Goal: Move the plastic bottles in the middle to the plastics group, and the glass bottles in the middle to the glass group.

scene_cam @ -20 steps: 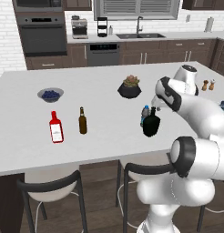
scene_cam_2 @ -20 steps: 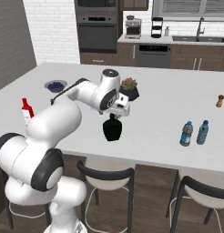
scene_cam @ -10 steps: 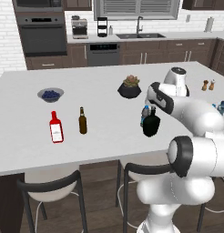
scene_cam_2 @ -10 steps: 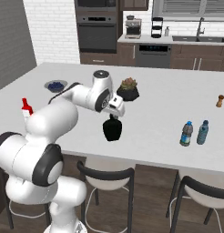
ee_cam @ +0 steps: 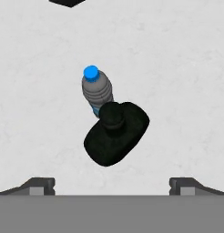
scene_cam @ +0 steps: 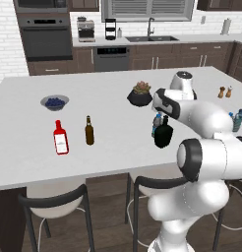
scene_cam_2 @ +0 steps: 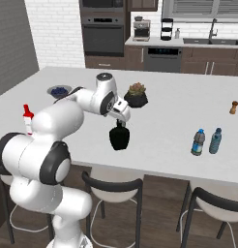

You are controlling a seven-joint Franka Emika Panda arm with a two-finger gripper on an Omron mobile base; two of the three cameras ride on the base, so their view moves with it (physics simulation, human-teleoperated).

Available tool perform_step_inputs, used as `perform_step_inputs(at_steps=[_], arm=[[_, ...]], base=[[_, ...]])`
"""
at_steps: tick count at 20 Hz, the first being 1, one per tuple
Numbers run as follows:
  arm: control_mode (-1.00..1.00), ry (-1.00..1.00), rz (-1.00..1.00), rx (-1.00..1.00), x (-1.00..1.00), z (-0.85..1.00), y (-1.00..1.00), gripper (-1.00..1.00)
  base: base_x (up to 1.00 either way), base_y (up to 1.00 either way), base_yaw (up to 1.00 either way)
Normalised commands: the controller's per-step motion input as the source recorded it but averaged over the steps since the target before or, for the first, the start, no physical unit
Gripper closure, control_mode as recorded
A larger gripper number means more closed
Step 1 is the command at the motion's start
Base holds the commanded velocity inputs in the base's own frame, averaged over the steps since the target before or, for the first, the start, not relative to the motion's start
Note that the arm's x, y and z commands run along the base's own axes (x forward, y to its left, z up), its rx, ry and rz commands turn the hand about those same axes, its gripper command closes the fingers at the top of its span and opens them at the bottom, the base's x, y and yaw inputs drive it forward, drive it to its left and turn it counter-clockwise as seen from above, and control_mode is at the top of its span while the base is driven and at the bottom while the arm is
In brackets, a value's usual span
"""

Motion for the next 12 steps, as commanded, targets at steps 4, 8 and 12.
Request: perform_step_inputs(at_steps=[4,8,12], arm=[[-1.00,0.00,0.00,0.00,0.08,-0.39,0.00,-1.00],[-1.00,0.00,0.00,0.00,0.00,-0.18,0.00,-1.00],[-1.00,0.00,0.00,0.00,0.05,-0.06,0.00,-1.00]], base=[[0.00,0.00,0.00],[0.00,0.00,0.00],[0.00,0.00,0.00]])
